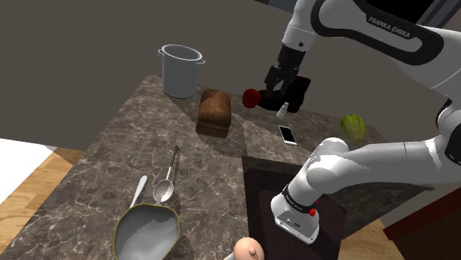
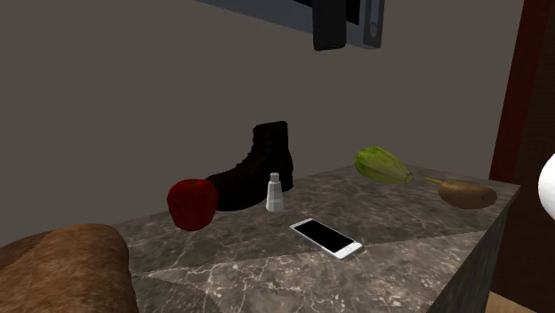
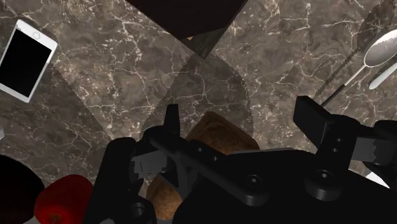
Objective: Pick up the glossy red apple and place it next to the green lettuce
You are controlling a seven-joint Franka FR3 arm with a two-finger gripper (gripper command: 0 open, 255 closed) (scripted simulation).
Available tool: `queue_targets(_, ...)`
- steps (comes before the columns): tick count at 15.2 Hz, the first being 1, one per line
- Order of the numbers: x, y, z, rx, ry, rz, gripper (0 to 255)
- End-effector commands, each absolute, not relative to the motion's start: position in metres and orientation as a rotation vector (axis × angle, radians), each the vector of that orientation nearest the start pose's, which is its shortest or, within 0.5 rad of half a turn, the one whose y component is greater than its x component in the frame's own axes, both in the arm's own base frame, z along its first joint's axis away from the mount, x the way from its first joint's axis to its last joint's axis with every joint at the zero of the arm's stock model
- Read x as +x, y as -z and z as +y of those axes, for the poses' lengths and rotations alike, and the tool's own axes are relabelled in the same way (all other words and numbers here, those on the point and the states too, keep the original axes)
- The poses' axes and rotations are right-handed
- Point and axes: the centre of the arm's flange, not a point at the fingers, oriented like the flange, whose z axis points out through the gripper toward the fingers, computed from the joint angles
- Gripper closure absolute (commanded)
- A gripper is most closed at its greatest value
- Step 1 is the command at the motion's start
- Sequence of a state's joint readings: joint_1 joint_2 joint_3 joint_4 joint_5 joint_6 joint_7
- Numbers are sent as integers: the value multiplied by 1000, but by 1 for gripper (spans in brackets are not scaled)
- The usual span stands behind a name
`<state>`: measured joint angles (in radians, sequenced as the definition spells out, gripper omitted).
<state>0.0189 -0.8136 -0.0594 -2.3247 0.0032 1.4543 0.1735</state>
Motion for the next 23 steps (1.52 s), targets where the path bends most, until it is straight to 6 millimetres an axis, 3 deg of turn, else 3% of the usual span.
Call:
queue_targets(1, 287, -603, -18, -3084, -95, 300, 0)
queue_targets(12, 339, -532, -110, -3123, 122, 446, 0)
queue_targets(23, 390, -475, -212, -3140, 346, 594, 0)
